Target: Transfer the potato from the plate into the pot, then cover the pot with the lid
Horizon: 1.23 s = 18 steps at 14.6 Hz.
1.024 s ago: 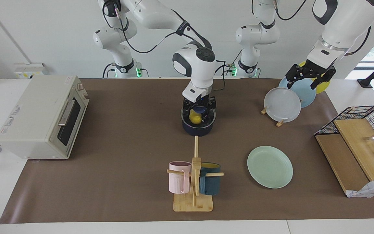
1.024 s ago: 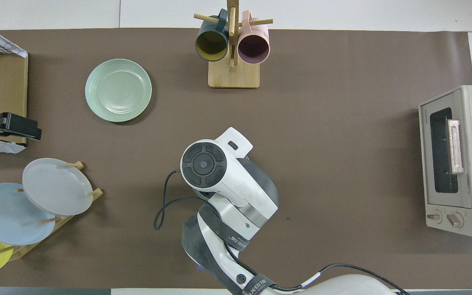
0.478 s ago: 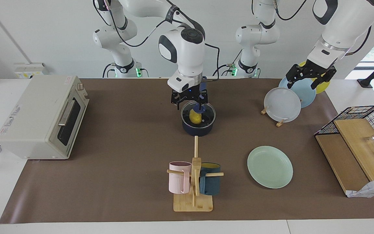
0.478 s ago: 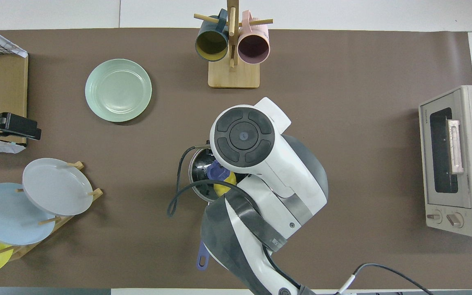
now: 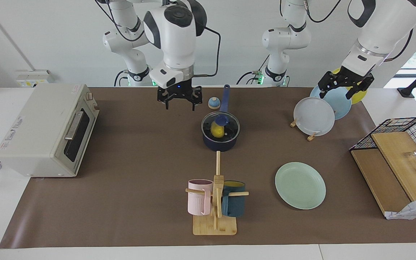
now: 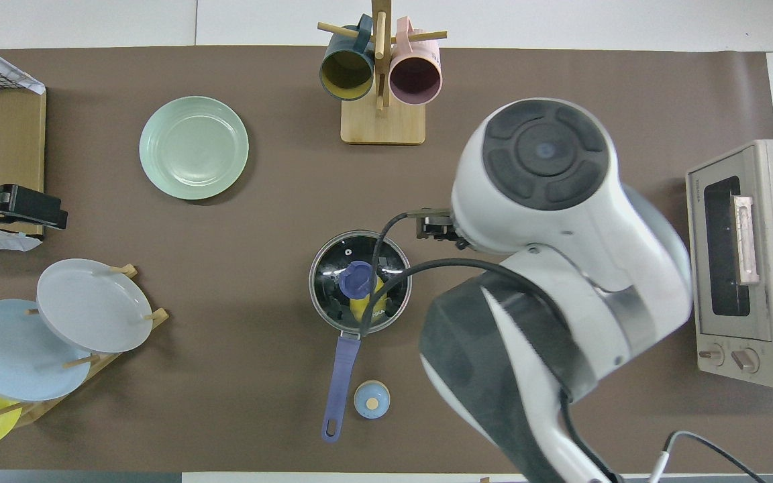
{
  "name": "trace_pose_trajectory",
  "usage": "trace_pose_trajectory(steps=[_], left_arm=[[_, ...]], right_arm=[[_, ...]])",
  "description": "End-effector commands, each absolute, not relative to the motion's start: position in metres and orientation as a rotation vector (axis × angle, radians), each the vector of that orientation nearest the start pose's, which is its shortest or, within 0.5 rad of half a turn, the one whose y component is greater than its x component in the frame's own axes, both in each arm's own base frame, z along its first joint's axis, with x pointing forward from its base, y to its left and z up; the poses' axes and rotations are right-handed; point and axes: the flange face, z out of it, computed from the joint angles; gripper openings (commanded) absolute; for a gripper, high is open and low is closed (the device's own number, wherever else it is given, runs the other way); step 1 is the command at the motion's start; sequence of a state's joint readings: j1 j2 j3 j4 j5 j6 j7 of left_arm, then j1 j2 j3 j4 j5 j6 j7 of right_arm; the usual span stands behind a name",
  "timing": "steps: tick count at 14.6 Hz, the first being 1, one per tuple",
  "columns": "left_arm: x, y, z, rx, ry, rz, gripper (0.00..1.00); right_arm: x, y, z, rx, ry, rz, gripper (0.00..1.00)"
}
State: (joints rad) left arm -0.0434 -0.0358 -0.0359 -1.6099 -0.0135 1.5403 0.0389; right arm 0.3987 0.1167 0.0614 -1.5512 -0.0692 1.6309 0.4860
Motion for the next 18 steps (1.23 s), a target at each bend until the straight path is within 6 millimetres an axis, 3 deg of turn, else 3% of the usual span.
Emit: trace_pose_trajectory(steps=[1, 3, 6, 11, 18], left_arm=[[0.534, -0.041, 0.624, -3.123, 0.165, 0.055, 1.00], [0.534, -0.041, 0.623, -3.123, 0.165, 0.057, 1.00], [0.534, -0.041, 0.623, -3.123, 0.165, 0.057, 1.00], [0.534, -0.041, 0.623, -3.123, 0.165, 0.057, 1.00], [0.534, -0.042, 0.623, -3.122, 0.167, 0.057, 1.00]], right_arm=[[0.526, 0.182, 0.613, -3.180, -0.141, 0.061, 1.00], [0.527, 0.142, 0.617, -3.186, -0.123, 0.127, 1.00], [0.527, 0.109, 0.623, -3.185, -0.078, 0.126, 1.00], [0.518, 0.091, 0.617, -3.177, -0.084, 0.151, 1.00], [0.526, 0.041, 0.614, -3.172, 0.065, 0.175, 1.00]])
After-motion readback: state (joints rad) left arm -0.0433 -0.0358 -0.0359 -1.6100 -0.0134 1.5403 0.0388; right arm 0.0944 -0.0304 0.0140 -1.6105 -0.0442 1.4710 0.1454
